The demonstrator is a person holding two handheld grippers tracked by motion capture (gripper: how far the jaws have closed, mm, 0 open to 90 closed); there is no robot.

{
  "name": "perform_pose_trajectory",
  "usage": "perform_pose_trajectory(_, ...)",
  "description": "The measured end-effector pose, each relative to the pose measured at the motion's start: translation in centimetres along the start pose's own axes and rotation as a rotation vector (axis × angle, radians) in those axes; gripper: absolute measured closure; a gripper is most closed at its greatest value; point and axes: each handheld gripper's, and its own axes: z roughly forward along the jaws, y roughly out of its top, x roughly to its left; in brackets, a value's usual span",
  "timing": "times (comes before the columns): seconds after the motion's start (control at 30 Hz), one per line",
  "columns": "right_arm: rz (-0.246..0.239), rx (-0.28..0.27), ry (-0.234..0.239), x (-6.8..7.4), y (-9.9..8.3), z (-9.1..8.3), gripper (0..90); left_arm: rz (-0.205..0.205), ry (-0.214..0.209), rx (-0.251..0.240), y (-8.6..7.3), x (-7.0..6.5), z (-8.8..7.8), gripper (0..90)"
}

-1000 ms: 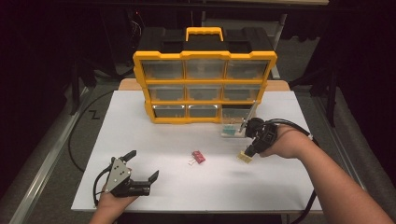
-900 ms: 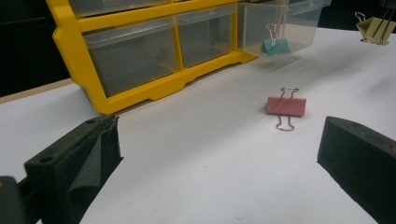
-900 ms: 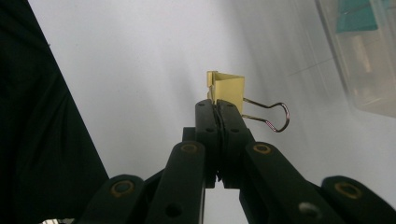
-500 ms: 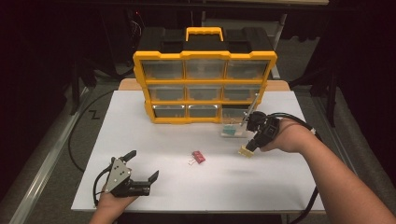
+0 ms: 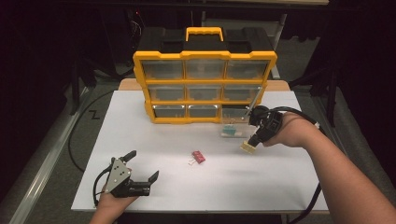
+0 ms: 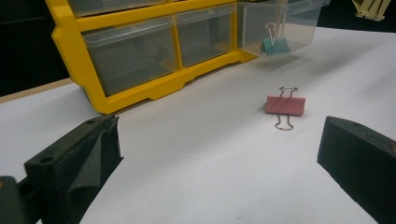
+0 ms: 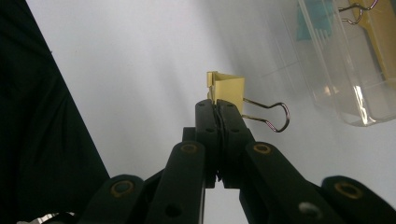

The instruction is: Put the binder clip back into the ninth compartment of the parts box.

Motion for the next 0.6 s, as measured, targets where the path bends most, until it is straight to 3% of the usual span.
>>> perform_pose_trajectory(0.6,-0.001,-0.005,-0.015,-0.7,1.02,-0.91,90.0,0.002,-0.002,0.003,-0.01,0.02,0.01,0.3)
